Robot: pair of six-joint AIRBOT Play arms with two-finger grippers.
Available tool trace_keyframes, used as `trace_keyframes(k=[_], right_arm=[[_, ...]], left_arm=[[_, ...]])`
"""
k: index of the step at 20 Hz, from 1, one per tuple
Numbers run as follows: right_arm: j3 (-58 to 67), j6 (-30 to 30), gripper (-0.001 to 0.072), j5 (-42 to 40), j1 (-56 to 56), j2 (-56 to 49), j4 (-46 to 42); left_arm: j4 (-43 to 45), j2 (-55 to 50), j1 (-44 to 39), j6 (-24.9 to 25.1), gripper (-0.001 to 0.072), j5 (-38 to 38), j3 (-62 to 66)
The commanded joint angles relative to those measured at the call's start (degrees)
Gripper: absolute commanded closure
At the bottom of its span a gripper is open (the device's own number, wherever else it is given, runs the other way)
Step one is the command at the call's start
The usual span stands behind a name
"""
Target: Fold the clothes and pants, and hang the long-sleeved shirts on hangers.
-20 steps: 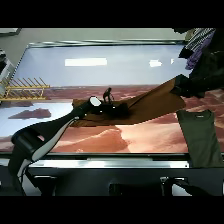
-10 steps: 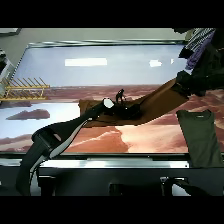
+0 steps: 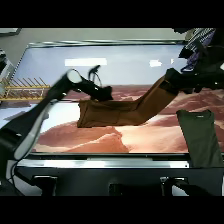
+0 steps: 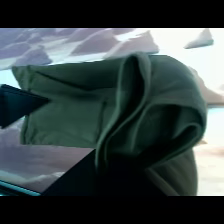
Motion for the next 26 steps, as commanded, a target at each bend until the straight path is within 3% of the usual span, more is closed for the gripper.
trace_keyframes(k=[1, 6, 11, 20, 26], right_arm=[[0.0, 4.6, 0.068, -6.6, 8.5, -1.9, 0.2], [0.0, 9.4, 0.068, -18.6, 21.7, -8.9, 0.4], [0.0, 11.6, 0.068, -27.1, 30.3, -16.2, 3.7], [0.0, 13.7, 0.068, -37.1, 35.6, -22.2, 8.0], [0.0, 13.7, 0.068, -39.6, 37.6, -24.8, 9.8]], left_arm=[[12.8, 11.1, 9.4, -0.6, 0.0694, -12.0, 0.1], [18.1, 23.3, 19.5, -0.6, 0.0693, -17.7, 0.1], [18.1, 26.9, 26.2, -0.4, 0.0693, -20.9, 0.0], [18.1, 26.8, 27.9, -0.2, 0.0693, -21.0, -3.6], [18.1, 26.8, 27.9, -0.2, 0.0692, -20.9, -5.5]])
